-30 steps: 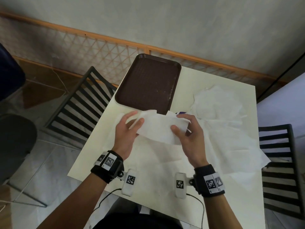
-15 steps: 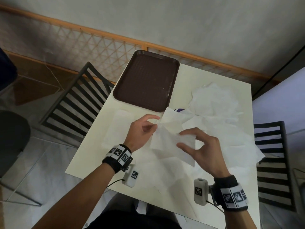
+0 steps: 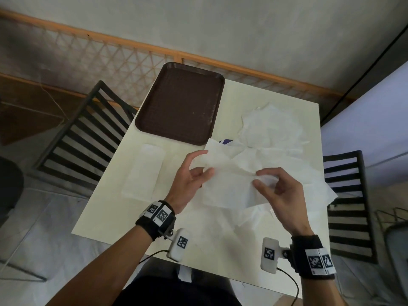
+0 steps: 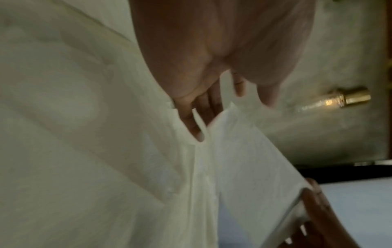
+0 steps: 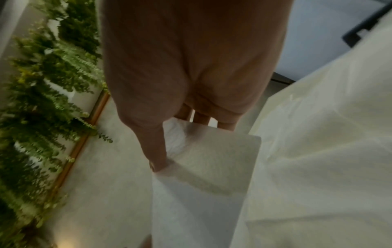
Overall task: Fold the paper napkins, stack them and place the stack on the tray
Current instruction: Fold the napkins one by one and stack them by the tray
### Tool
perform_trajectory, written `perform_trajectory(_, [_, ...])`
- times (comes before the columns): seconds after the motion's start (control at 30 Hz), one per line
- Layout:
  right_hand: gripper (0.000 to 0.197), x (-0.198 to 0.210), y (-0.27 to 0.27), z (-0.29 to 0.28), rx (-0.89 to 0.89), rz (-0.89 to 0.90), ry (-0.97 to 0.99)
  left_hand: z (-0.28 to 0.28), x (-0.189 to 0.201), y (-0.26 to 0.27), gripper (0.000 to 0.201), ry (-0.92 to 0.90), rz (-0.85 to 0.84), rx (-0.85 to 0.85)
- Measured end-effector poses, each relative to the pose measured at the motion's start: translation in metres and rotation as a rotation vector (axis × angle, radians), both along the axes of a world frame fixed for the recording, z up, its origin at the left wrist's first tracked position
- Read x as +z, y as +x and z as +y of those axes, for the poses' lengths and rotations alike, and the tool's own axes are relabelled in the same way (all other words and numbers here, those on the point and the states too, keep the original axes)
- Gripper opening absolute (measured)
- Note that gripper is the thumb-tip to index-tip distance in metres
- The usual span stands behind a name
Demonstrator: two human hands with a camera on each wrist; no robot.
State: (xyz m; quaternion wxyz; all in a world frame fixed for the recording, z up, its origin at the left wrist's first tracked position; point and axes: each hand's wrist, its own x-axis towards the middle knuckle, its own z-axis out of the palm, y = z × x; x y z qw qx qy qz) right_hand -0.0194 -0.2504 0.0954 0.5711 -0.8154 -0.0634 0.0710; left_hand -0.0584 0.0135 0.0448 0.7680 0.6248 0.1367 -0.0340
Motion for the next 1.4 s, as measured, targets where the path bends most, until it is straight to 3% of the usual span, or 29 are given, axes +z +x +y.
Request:
perform_trajectory(0.13, [0.024,0.005,0.011,0.004,0.049,-0.012,-0.068,0.007,-0.006,0.003,0.048,0.167,-0.080,0.010])
perform_trajectory(0.27, [0.018,-0.002,0.022,0.025,0.140,-0.091,-0.260,0.024,-0.005,-0.012,0.022,0.357,-0.106,0.199])
perform_trajectory(0.37, [0.015,-0.008,0.042,0.055,0.239,-0.141,-0.340,0.047,-0.009,-0.033,0.013,0.395,-0.104,0.307])
perform_trajectory(0.53, [0.010,-0.006,0.092,0.151,0.469,-0.011,-0.186,0.104,-0.014,-0.070,0.009,0.480,-0.001,0.410])
perform_trajectory(0.6, [0.014,-0.020,0.108,0.200,0.535,-0.055,-0.286,0.124,-0.016,-0.078,0.017,0.513,0.083,0.444])
perform_trajectory(0.73, [0.029,-0.061,0.131,0.278,0.648,-0.007,-0.428,0.155,-0.047,-0.088,0.012,0.621,0.216,0.488])
perform_trajectory(0.9, [0.027,-0.112,0.137,0.334,0.759,0.008,-0.627,0.170,-0.075,-0.089,0.020,0.812,0.372,0.420])
perform_trajectory(1.17, [0.034,-0.145,0.128,0.375,0.822,-0.053,-0.767,0.172,-0.092,-0.082,0.018,0.975,0.494,0.390])
perform_trajectory(1.3, [0.043,-0.120,0.122,0.353,0.787,-0.118,-0.704,0.166,-0.085,-0.078,0.021,1.013,0.484,0.406])
perform_trajectory(1.4, [0.039,-0.090,0.117,0.302,0.703,-0.191,-0.547,0.152,-0.071,-0.080,0.030,1.043,0.350,0.470])
